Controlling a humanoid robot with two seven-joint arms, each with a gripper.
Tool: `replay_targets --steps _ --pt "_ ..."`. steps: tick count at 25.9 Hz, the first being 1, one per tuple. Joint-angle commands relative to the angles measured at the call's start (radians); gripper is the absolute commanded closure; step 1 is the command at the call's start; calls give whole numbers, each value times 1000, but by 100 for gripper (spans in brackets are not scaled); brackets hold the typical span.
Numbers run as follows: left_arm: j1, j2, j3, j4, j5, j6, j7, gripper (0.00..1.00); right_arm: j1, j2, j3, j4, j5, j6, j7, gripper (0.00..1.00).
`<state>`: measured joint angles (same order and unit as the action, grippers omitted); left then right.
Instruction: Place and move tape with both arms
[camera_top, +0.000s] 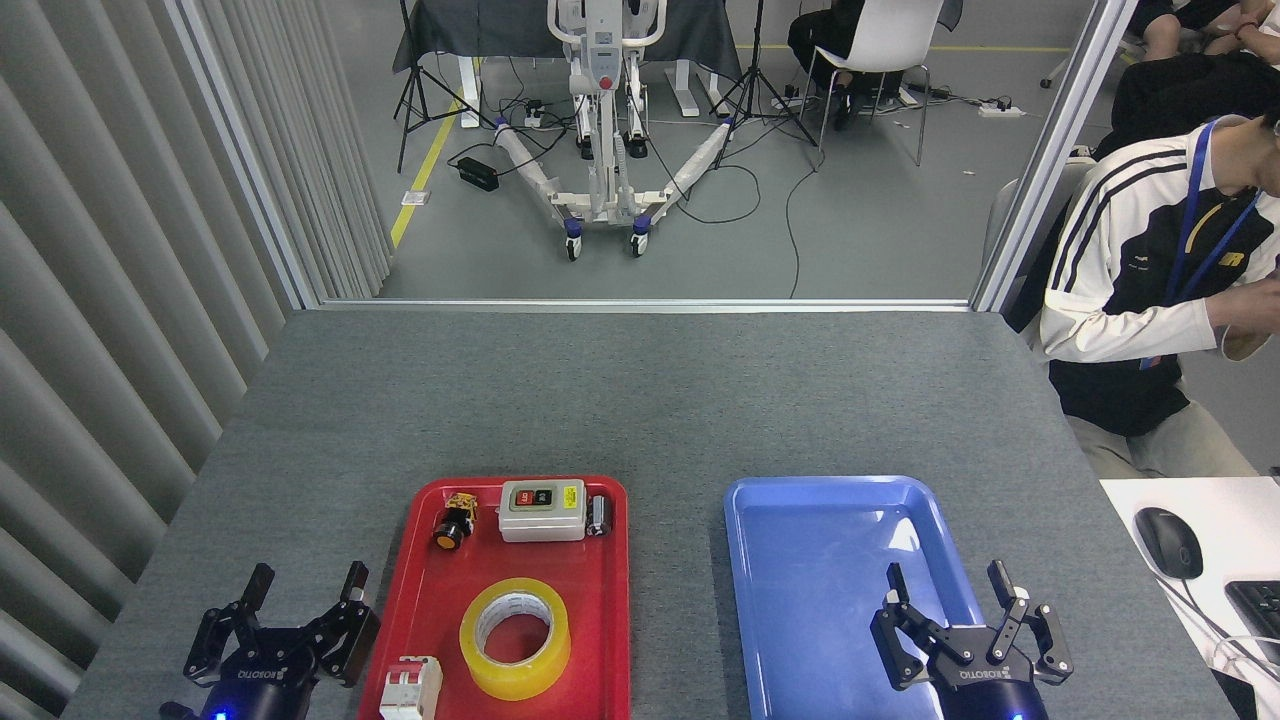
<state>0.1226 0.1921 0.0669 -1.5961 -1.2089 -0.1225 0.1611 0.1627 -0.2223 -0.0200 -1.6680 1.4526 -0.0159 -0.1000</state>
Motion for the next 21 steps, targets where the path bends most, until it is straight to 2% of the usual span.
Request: replay_targets --steps 1,7,16,21 --pt "0 -2 1 5 0 -2 -2 0 -2 -3 -3 1 -3 -7 -17 0" --pt "-11 10 5 8 0 -9 -72 0 1 0 2 -1 -11 24 -9 0" --pt "-12 21 5 4 0 -11 -75 0 0 3 2 8 -9 17 -12 0" --pt "-12 4 8 8 2 -8 -71 0 1 3 2 8 -11 13 -29 0"
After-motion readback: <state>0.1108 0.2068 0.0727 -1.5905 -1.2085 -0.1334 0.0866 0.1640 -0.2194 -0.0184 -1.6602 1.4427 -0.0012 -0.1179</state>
